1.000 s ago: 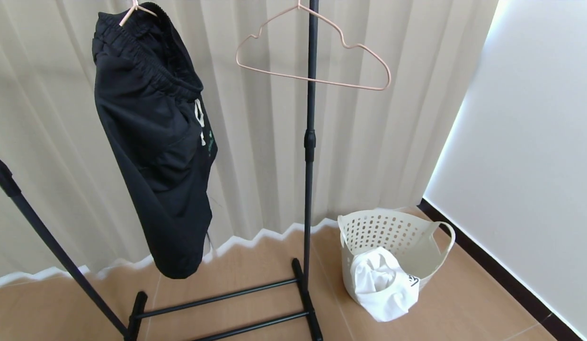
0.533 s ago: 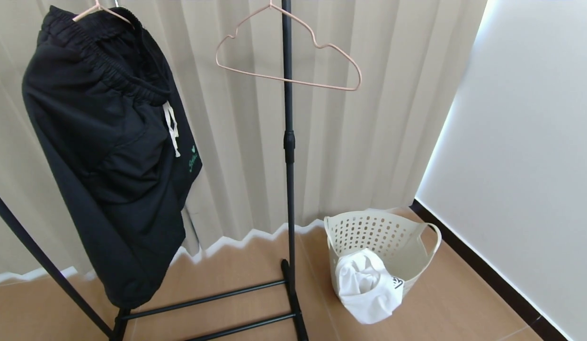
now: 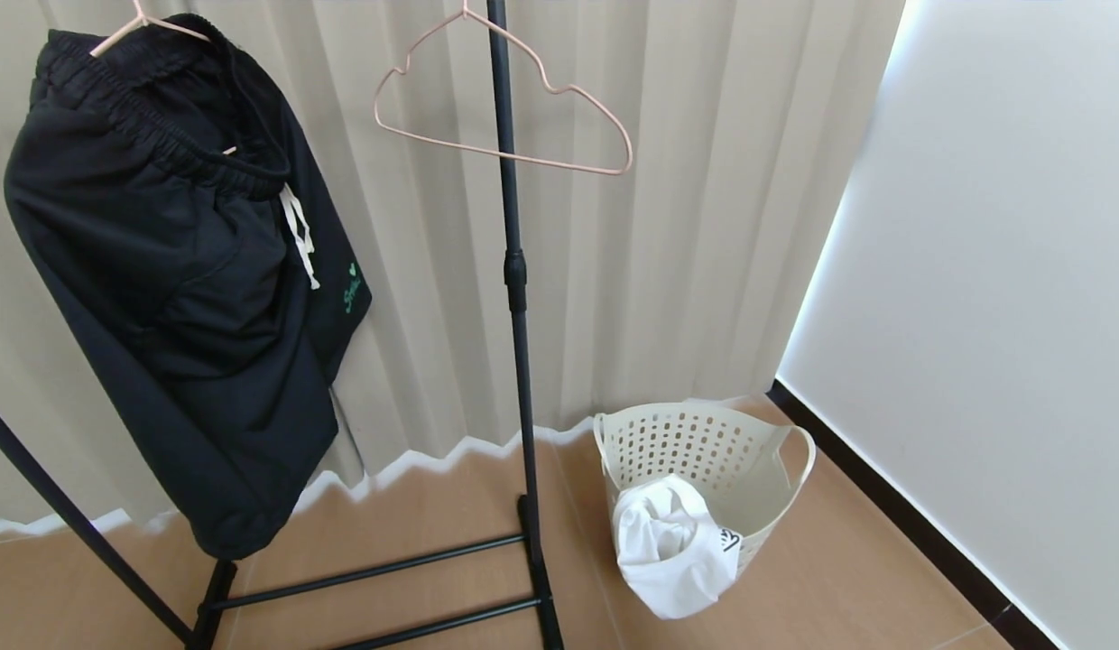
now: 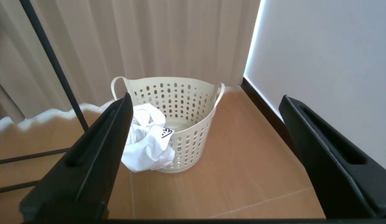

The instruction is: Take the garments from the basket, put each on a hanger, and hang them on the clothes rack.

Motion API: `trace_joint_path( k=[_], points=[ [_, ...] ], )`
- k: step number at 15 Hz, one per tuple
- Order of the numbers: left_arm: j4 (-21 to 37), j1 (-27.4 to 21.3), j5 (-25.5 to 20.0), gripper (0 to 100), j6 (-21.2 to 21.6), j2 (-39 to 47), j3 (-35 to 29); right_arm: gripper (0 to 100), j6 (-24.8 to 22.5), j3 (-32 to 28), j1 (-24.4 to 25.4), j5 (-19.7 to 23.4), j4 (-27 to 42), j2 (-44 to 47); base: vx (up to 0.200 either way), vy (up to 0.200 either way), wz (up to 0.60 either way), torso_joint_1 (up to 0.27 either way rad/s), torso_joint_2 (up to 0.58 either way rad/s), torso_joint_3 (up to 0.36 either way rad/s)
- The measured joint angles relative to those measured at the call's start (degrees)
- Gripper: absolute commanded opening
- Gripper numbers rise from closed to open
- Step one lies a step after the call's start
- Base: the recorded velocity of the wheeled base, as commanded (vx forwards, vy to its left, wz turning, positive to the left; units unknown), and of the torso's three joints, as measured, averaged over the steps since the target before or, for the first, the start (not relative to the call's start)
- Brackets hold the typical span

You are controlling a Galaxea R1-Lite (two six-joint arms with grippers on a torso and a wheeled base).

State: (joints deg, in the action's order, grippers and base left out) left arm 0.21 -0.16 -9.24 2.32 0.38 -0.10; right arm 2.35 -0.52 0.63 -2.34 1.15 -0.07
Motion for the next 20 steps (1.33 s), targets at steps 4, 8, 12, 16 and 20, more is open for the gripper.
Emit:
trace_joint_path(
  k=[4, 8, 12, 16, 20],
  points=[
    [0.0, 0.0, 0.0, 100, 0.0, 0.0, 0.0, 100, 0.0, 0.0, 0.0, 0.0, 0.0, 0.0, 0.0, 0.0, 0.0, 0.0, 0.0, 0.0],
    [0.0, 0.0, 0.0, 100, 0.0, 0.0, 0.0, 100, 0.0, 0.0, 0.0, 0.0, 0.0, 0.0, 0.0, 0.0, 0.0, 0.0, 0.0, 0.0],
    [0.0, 0.0, 0.0, 100, 0.0, 0.0, 0.0, 100, 0.0, 0.0, -0.1, 0.0, 0.0, 0.0, 0.0, 0.0, 0.0, 0.0, 0.0, -0.15],
    [0.0, 0.0, 0.0, 100, 0.0, 0.0, 0.0, 100, 0.0, 0.0, 0.0, 0.0, 0.0, 0.0, 0.0, 0.0, 0.0, 0.002, 0.0, -0.192],
    [0.0, 0.0, 0.0, 100, 0.0, 0.0, 0.0, 100, 0.0, 0.0, 0.0, 0.0, 0.0, 0.0, 0.0, 0.0, 0.0, 0.002, 0.0, -0.194]
  ],
)
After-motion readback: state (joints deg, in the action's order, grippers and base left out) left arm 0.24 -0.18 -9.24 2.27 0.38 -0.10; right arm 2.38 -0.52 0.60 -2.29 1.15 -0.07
